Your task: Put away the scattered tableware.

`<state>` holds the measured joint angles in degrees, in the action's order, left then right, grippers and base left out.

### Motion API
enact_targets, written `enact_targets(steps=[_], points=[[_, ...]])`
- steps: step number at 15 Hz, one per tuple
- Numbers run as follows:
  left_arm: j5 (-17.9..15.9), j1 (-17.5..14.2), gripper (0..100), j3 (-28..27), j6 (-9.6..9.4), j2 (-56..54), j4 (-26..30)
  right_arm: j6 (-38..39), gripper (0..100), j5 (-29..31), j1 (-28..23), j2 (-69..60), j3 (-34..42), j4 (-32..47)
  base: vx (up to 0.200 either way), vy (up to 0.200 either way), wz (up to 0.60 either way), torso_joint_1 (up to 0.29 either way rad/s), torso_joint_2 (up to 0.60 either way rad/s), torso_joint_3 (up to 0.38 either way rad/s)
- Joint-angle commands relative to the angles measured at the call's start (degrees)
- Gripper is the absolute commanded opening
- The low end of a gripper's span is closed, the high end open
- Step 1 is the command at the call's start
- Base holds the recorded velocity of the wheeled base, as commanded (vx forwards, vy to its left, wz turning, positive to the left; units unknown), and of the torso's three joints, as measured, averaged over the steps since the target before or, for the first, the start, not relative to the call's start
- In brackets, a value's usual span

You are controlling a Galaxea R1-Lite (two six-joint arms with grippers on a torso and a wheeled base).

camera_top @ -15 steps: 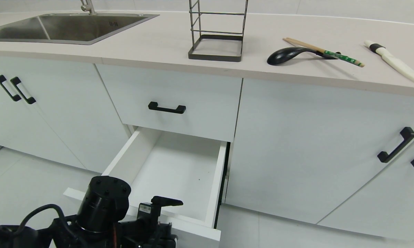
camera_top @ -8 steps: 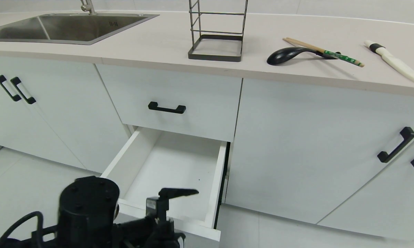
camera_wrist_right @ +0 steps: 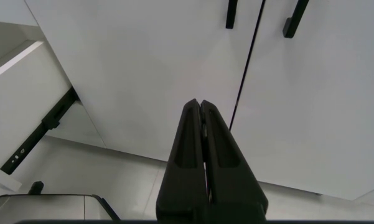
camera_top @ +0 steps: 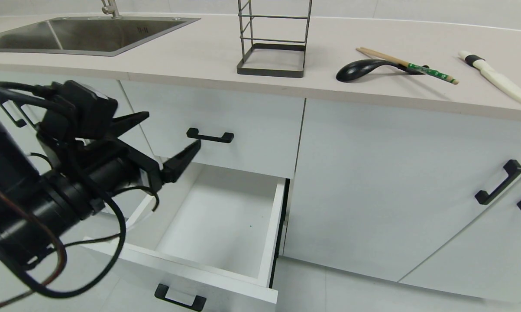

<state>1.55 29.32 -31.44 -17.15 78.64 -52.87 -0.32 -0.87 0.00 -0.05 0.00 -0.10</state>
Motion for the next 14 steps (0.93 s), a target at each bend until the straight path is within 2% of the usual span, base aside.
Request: enact_targets(steps=[1, 3, 5, 6, 7, 8, 9, 10, 11, 12, 14], points=[[-11.66, -11.48, 100, -0.03, 3.18, -1.21, 1.89, 0.05, 0, -0.01, 0.00, 0.05, 0.00, -0.08, 0.000, 0.000, 0.00, 0.000, 0.00, 0.000], [-14.82, -10.95, 100, 4.98, 3.27, -7.10, 2.95, 0.05, 0, -0.01, 0.00, 0.05, 0.00, 0.01, 0.000, 0.000, 0.00, 0.000, 0.00, 0.000], [-16.84, -11.74, 100, 7.97, 3.79, -12.28, 2.95, -0.03, 0, -0.01, 0.00, 0.05, 0.00, 0.01, 0.000, 0.000, 0.00, 0.000, 0.00, 0.000], [-16.40, -13.50, 100, 10.08, 5.46, -17.38, 2.60, -0.03, 0, -0.01, 0.00, 0.05, 0.00, 0.01, 0.000, 0.000, 0.00, 0.000, 0.00, 0.000], [-16.23, -14.46, 100, 11.05, 5.46, -20.02, 2.60, 0.05, 0, -0.01, 0.00, 0.05, 0.00, 0.01, 0.000, 0.000, 0.00, 0.000, 0.00, 0.000], [-16.23, -18.33, 100, 14.04, 5.37, -28.10, 3.30, 0.05, 0, -0.01, 0.00, 0.05, 0.00, 0.01, 0.000, 0.000, 0.00, 0.000, 0.00, 0.000], [-16.31, -19.83, 100, 15.09, 5.37, -30.48, 3.65, -0.03, 0, -0.01, 0.00, 0.05, 0.00, 0.01, 0.000, 0.000, 0.00, 0.000, 0.00, 0.000], [-16.75, -23.52, 100, 18.26, 5.90, -38.74, 5.76, -0.03, 0, -0.01, 0.00, 0.05, 0.00, 0.01, 0.000, 0.000, 0.00, 0.000, 0.00, 0.000], [-16.75, -23.69, 100, 18.78, 5.90, -40.06, 6.29, -0.03, 0, -0.01, 0.00, 0.05, 0.00, 0.01, 0.000, 0.000, 0.00, 0.000, 0.00, 0.000], [-16.84, -23.78, 100, 22.21, 5.90, -50.96, 13.50, 0.05, 0, -0.01, 0.00, 0.05, 0.00, 0.01, 0.000, 0.000, 0.00, 0.000, 0.00, 0.000], [-16.75, -23.52, 100, 25.02, 6.78, -63.35, 25.80, -0.03, 0, -0.01, 0.00, 0.05, 0.00, 0.01, 0.000, 0.000, 0.00, 0.000, 0.00, 0.000]])
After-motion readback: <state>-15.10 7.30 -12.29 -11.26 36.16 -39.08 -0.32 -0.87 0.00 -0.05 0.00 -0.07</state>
